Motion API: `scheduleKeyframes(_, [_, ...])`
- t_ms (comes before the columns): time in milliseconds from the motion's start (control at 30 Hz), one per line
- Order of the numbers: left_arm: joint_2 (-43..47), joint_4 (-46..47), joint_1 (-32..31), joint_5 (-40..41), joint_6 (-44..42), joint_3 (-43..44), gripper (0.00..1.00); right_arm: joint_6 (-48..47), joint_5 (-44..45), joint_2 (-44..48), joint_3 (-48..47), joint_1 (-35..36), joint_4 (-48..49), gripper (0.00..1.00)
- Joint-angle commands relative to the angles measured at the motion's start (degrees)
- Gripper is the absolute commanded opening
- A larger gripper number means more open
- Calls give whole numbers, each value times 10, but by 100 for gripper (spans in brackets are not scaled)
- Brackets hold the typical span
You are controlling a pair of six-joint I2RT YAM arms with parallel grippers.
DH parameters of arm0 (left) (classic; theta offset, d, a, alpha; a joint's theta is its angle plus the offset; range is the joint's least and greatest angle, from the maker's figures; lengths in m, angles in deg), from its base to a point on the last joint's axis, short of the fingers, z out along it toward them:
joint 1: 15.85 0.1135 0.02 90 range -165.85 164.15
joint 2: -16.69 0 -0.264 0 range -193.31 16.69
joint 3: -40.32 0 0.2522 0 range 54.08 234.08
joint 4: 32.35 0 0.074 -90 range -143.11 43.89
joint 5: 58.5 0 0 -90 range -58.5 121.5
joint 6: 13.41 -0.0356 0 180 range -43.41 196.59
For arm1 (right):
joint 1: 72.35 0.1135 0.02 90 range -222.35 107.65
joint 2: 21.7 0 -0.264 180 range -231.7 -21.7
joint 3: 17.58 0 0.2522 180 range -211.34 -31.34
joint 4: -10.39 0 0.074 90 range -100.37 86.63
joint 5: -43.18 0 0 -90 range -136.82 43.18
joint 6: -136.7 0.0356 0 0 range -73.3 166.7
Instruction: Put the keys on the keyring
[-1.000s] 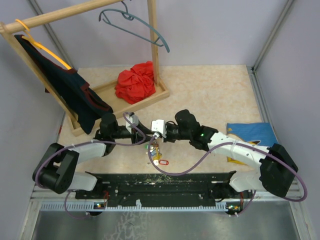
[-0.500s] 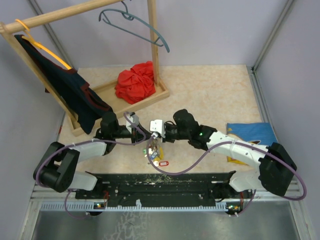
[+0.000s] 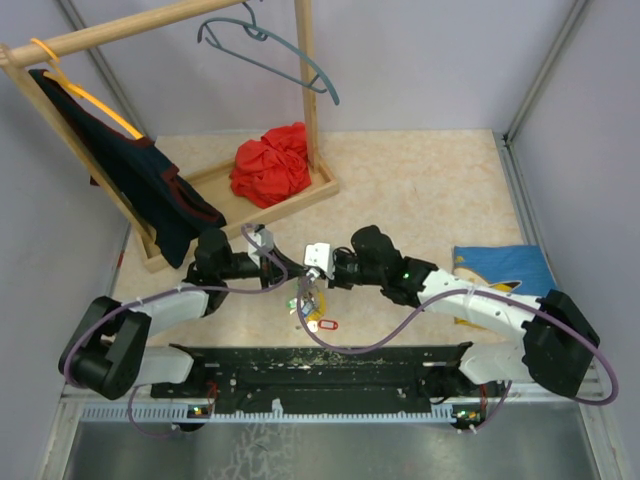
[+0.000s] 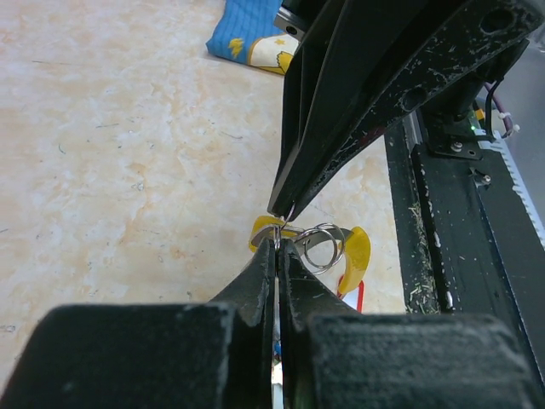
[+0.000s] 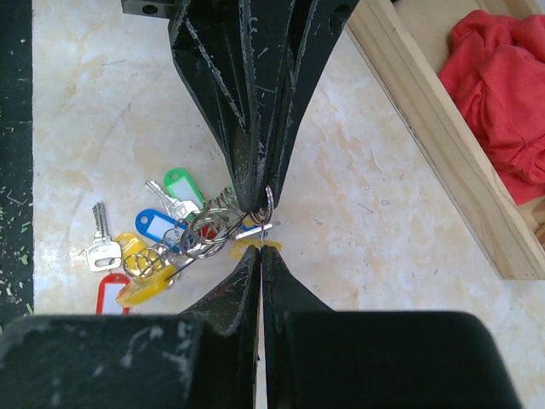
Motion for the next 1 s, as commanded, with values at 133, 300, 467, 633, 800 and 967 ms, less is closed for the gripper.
scheduleKeyframes(133, [18, 120, 2, 15, 66, -22, 0, 35, -27, 1, 20, 6, 52, 0])
scheduleKeyframes(300, [19, 143, 2, 36, 73, -34, 0, 40, -36, -14, 18, 14, 81, 0])
scheduleKeyframes(467, [21, 139, 2, 33, 67, -36, 0, 45, -16, 3, 36, 15, 118, 0])
scheduleKeyframes(633, [18, 136, 2, 18, 63, -34, 0, 49, -7, 23, 49, 15, 148, 7])
scheduleKeyframes(800, [17, 137, 2, 4, 64, -34, 0, 56, 3, 32, 64, 15, 189, 9])
scheduleKeyframes(967, [15, 139, 2, -5, 64, -33, 0, 56, 6, 30, 63, 15, 198, 9])
